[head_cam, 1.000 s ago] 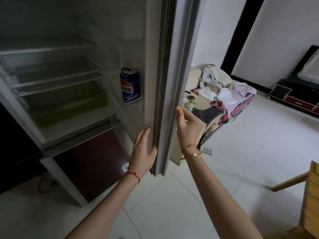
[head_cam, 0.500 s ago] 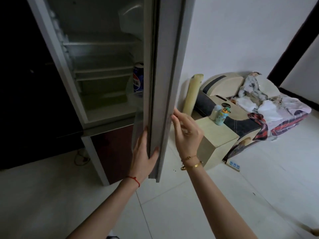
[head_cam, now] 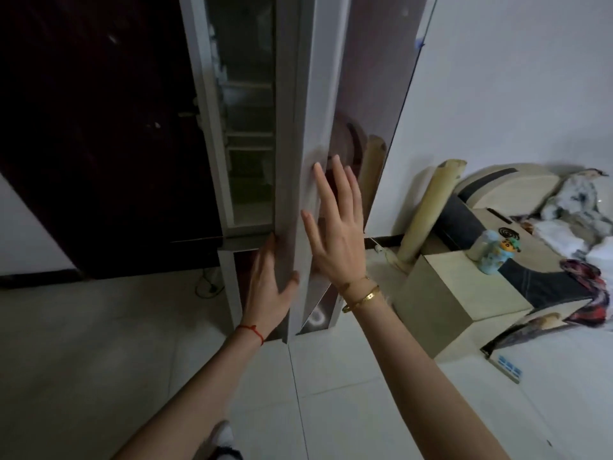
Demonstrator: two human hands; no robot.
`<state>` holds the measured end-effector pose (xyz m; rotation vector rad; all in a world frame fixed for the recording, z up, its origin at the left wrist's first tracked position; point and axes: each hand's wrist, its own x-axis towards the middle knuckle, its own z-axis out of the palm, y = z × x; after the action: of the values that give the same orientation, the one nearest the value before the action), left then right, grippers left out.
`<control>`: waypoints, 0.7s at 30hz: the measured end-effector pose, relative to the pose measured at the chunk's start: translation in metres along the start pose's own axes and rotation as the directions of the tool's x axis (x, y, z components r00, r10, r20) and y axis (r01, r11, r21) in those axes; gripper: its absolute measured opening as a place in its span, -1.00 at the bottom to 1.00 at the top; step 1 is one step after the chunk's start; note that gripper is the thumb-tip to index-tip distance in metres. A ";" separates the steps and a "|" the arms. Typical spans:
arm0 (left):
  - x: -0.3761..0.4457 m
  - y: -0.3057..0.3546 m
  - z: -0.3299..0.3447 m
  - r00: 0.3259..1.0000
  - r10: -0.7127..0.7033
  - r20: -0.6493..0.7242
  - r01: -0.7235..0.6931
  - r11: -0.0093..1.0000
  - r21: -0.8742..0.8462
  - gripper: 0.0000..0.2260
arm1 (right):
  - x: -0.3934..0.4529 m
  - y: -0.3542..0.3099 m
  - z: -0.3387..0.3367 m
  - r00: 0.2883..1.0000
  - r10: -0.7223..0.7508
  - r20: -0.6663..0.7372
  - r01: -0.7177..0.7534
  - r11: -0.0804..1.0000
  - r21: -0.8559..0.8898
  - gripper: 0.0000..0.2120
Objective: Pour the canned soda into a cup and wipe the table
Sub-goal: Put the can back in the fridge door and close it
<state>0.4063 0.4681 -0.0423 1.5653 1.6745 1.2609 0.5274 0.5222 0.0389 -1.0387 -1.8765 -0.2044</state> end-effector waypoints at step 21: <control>0.146 -0.082 -0.094 0.998 -0.029 -0.053 0.030 0.999 0.017 -0.39 | 0.122 -0.037 0.167 0.979 -0.170 0.112 0.186 0.971 -0.149 -0.43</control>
<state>0.2577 0.5897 -0.0415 1.5240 1.7398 1.2861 0.3681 0.6577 0.0570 -1.0011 -2.0720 -0.4210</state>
